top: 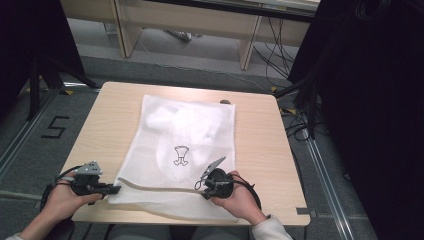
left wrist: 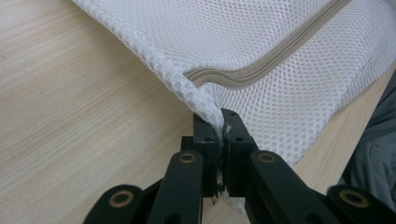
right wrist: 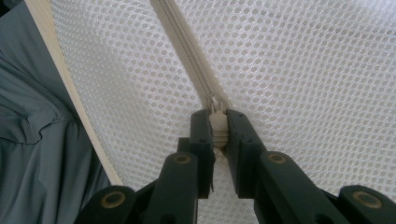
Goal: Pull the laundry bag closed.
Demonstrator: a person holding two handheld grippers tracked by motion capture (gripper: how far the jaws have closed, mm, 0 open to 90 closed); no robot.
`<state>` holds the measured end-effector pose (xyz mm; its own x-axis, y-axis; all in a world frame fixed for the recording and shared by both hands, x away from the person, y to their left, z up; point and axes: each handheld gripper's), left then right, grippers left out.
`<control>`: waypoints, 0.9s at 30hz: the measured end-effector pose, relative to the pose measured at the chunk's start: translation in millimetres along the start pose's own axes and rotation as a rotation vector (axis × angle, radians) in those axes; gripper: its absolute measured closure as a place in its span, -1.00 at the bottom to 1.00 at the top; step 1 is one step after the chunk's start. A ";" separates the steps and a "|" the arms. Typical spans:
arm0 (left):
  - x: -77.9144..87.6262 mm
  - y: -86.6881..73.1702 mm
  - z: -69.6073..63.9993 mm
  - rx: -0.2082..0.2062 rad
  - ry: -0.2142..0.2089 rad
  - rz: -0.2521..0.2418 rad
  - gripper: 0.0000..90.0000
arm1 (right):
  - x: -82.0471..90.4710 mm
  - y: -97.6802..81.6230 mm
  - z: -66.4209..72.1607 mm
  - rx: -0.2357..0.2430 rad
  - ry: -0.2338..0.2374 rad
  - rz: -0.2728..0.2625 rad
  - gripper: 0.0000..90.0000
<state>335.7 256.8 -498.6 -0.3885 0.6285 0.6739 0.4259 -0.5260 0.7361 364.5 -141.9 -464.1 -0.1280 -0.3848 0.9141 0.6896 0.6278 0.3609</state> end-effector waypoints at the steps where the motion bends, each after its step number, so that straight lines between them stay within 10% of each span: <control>1: 0.1 0.0 0.0 -0.001 0.000 0.002 0.90 | 0.3 -0.6 -0.7 0.000 0.004 -0.003 0.82; 27: 0.7 0.4 1.3 -0.001 -0.011 0.016 0.90 | 6.1 -8.8 -7.7 -0.027 -0.003 0.005 0.82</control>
<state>336.7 257.7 -498.0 -0.3725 0.6261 0.6850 0.4312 -0.5368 0.7252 363.1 -155.0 -463.1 -0.1268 -0.3798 0.9163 0.7091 0.6113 0.3515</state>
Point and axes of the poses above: each handheld gripper's, and its own axes: x roughly backward along the jaws, y roughly out of its top, z roughly to its left, and after that the axes turned 14 degrees about -x, right-handed
